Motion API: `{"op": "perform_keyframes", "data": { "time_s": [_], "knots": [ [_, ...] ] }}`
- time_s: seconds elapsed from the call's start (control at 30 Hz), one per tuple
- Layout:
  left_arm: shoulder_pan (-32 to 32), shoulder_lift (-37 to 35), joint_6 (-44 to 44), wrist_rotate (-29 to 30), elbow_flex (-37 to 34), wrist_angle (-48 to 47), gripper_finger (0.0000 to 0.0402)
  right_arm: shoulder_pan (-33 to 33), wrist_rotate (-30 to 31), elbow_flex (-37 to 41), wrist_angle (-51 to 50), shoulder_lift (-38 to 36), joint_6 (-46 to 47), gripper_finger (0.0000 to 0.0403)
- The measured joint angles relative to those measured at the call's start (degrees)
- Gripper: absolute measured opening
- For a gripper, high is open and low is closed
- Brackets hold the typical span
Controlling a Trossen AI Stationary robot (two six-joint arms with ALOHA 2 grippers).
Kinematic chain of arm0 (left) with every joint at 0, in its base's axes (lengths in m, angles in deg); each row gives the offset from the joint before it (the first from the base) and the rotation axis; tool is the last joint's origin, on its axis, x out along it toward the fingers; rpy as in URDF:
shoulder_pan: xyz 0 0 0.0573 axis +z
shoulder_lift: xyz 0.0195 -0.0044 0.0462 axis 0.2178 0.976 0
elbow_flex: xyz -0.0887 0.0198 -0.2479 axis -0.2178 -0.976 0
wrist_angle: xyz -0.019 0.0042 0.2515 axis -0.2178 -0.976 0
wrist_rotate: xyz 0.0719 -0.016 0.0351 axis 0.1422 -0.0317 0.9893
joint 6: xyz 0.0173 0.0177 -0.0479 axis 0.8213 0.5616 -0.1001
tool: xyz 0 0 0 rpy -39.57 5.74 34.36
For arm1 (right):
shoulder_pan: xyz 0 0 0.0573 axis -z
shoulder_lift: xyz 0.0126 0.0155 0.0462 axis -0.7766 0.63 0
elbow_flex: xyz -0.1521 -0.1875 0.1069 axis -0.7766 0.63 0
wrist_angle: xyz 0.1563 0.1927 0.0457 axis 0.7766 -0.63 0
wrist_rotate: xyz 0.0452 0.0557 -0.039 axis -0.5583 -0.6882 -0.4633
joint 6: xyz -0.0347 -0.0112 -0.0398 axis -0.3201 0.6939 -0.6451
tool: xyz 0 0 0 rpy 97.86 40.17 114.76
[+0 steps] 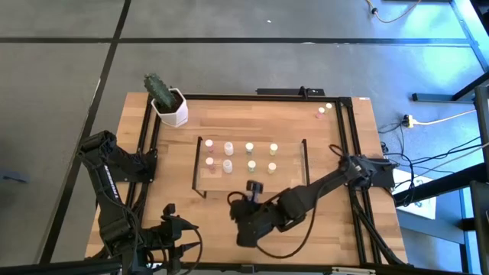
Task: Pick and place medicine bottles onto shelf by color
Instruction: Put the blue pill bottle on the shelf aligned with the other blue pill bottles
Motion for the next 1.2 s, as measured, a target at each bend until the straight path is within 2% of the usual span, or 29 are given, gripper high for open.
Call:
{"op": "perform_keyframes", "data": {
  "time_s": [0.27, 0.47, 0.67, 0.97, 1.07, 1.2],
  "knots": [
    [0.0, 0.0, 0.5, 0.0, 0.0, 0.0, 0.0202, 0.2, 6.1, 0.1, -10.2, -1.8, 3.1, 0.0117],
    [0.2, 0.0, 1.3, 0.0, 0.0, 0.0, 0.0202, 1.1, 10.0, 0.6, -12.1, -1.8, 4.5, 0.0117],
    [0.2, 0.0, 1.3, 0.0, 0.0, 0.0, 0.0202, 2.1, 9.8, 0.6, -15.9, -1.5, 5.9, 0.0117],
    [0.2, 0.0, 1.4, 0.0, 0.0, 0.0, 0.0202, 0.0, 10.7, 0.6, -21.5, -1.9, 9.2, 0.0117],
    [0.2, 0.0, 1.5, 0.0, 0.0, 0.0, 0.0202, -0.8, 10.8, 0.6, -25.3, -3.3, 12.0, 0.0117],
    [0.2, 0.0, 1.5, 0.0, 0.0, -0.1, 0.0202, -2.2, 13.8, 0.6, -25.5, -6.7, 13.1, 0.0117]
  ]
}}
